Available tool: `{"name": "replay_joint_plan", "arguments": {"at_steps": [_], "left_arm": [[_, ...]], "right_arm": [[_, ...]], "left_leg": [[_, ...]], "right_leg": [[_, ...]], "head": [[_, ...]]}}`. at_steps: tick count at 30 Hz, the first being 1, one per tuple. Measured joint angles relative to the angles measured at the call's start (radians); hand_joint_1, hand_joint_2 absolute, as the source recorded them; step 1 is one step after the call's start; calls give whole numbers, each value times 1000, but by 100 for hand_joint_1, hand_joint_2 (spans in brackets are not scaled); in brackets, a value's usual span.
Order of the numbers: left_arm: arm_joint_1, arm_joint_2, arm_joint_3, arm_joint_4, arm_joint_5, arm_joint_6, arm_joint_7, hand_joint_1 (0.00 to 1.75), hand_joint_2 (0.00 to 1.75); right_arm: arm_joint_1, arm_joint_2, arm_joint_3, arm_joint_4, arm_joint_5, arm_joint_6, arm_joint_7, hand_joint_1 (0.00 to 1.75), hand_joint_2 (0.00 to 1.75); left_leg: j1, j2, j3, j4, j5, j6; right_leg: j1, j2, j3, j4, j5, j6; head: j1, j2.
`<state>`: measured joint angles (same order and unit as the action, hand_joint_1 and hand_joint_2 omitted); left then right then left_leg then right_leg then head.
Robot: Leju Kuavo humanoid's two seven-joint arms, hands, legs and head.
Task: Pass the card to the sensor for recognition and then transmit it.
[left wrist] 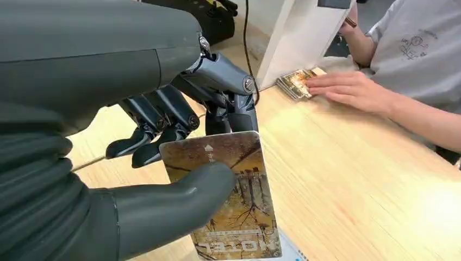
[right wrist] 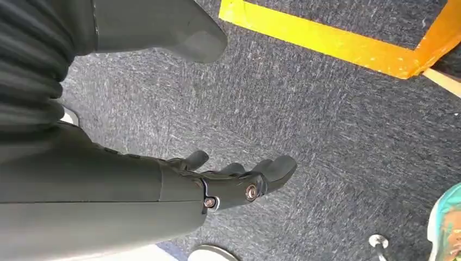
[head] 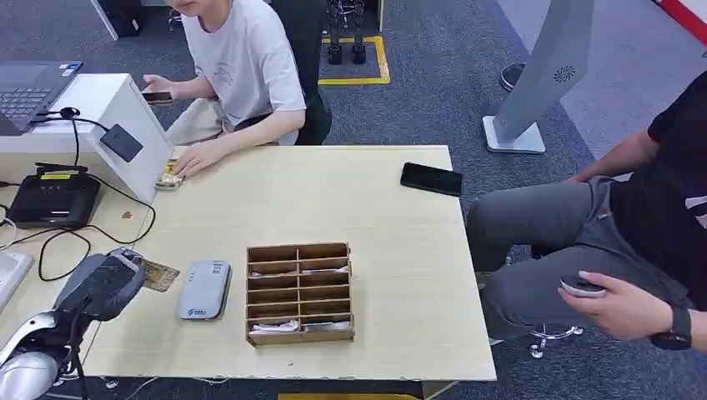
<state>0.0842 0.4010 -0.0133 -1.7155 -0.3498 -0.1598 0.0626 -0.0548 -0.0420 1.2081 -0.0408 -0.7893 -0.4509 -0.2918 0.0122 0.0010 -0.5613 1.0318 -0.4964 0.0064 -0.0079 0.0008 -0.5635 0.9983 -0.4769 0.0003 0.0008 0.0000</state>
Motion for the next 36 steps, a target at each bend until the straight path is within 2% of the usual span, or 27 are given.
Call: {"name": "replay_joint_plan", "arguments": {"at_steps": [7,12,23,36], "left_arm": [[-1,-7,0,14,-1,1,1,175,175],[-1,-16,0,27,-24,18,26,175,175],[-32,-92,-2,104,-29,56,53,175,175],[-39,-118,-4,127,-27,56,54,175,175]], "right_arm": [[0,0,2,0,0,-1,0,0,175],[0,0,5,0,2,-5,9,0,175],[-8,0,41,-11,22,-24,27,0,175],[-9,-2,53,-15,22,-26,27,0,175]], "left_leg": [[0,0,0,0,0,0],[0,0,0,0,0,0],[0,0,0,0,0,0],[0,0,0,0,0,0]], "right_leg": [[0,0,0,0,0,0],[0,0,0,0,0,0],[0,0,0,0,0,0],[0,0,0,0,0,0]], "head": [[0,0],[0,0],[0,0],[0,0]]}}
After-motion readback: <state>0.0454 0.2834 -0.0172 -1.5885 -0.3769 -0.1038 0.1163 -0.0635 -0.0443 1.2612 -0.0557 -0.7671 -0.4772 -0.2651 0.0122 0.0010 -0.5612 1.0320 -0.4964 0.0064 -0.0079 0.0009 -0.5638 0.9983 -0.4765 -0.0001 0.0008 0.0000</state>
